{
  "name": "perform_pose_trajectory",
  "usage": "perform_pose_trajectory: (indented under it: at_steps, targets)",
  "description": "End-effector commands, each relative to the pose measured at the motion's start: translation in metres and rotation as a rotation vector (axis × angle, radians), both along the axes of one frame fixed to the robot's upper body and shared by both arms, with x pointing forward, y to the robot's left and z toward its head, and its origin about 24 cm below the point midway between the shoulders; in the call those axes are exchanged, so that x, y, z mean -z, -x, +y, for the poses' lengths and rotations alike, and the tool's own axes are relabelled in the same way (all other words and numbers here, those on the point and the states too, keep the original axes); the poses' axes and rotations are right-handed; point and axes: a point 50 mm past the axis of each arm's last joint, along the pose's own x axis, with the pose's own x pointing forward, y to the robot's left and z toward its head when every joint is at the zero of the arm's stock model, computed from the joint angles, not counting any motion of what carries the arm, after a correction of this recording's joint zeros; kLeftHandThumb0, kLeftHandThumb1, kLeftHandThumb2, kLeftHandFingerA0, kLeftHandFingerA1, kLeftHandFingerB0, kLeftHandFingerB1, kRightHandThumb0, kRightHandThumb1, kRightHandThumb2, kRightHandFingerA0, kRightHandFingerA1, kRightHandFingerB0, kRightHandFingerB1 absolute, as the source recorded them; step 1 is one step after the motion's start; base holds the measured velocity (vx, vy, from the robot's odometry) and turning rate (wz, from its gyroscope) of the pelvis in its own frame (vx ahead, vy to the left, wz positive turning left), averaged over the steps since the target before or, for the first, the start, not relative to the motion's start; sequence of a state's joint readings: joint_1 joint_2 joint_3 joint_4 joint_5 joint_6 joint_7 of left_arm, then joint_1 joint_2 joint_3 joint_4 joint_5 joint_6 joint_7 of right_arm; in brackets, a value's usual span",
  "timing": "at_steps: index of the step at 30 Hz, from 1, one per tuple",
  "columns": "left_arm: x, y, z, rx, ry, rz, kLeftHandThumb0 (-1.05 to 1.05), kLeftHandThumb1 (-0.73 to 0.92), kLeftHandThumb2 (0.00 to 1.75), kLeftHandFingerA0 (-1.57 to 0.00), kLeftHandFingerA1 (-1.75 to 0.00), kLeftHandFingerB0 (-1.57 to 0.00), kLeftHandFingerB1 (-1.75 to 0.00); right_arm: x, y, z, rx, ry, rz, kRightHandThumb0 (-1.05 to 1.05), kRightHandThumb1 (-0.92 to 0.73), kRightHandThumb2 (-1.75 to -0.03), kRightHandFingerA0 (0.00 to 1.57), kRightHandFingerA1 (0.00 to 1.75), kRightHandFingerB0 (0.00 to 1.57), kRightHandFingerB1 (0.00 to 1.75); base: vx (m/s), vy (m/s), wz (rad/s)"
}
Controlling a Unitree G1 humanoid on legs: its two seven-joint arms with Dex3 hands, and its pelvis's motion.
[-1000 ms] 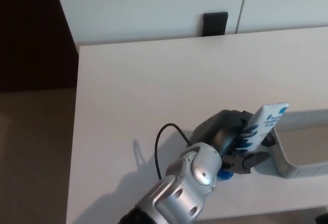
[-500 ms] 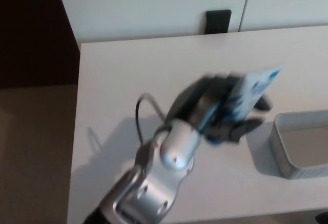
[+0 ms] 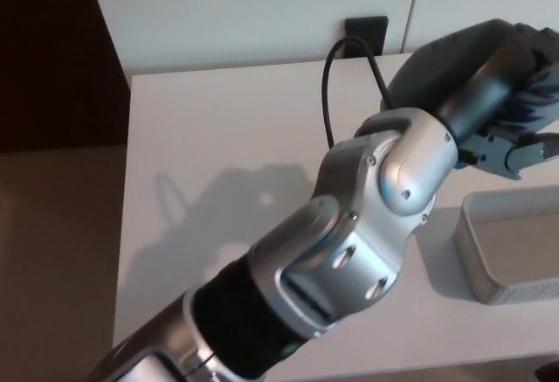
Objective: The robot walks towards a table in front, picks a shampoo with left hand and puts it in a small grey container
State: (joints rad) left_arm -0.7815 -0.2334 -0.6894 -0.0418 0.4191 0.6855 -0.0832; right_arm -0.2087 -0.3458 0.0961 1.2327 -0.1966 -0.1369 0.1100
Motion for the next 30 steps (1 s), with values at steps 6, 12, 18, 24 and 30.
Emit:
perform_pose_trajectory:
  at_steps: [6,12,18,24,30]
  targets:
    - [0.007,0.005,-0.062,0.086,-0.022,0.067,-0.14,0.68,0.60,-0.90,-1.03,-0.91,-0.56,0.001,-0.008,0.010,-0.011,-0.023,-0.013,-0.22,-0.74,-0.61,0.62,0.52,0.51,0.44,0.00,0.000,0.00]
    - [0.036,0.001,-0.074,0.090,-0.053,0.166,-0.15,0.68,0.61,-0.81,-1.26,-0.85,-0.87,0.003,-0.010,0.018,-0.034,-0.042,-0.020,-0.24,-0.73,-0.61,0.59,0.49,0.51,0.44,0.00,0.000,0.00]
    - [0.037,0.012,-0.086,0.143,-0.032,0.149,-0.21,0.73,0.62,-0.83,-1.20,-0.83,-0.93,0.000,-0.013,0.019,-0.052,-0.048,-0.044,-0.30,-0.74,-0.61,0.59,0.51,0.49,0.44,0.00,0.000,0.00]
    - [0.013,0.022,-0.089,0.249,0.018,0.097,-0.23,0.69,0.79,-0.81,-1.54,-0.80,-1.18,-0.001,-0.016,0.019,-0.047,-0.042,-0.041,-0.30,-0.72,-0.61,0.65,0.52,0.49,0.43,0.00,0.000,0.00]
    - [-0.027,0.036,-0.053,0.561,0.180,-0.021,-0.22,0.60,1.00,-0.81,-1.65,-0.73,-1.47,0.003,-0.011,0.018,-0.032,-0.035,-0.019,-0.24,-0.73,-0.61,0.61,0.50,0.50,0.43,0.00,0.000,0.00]
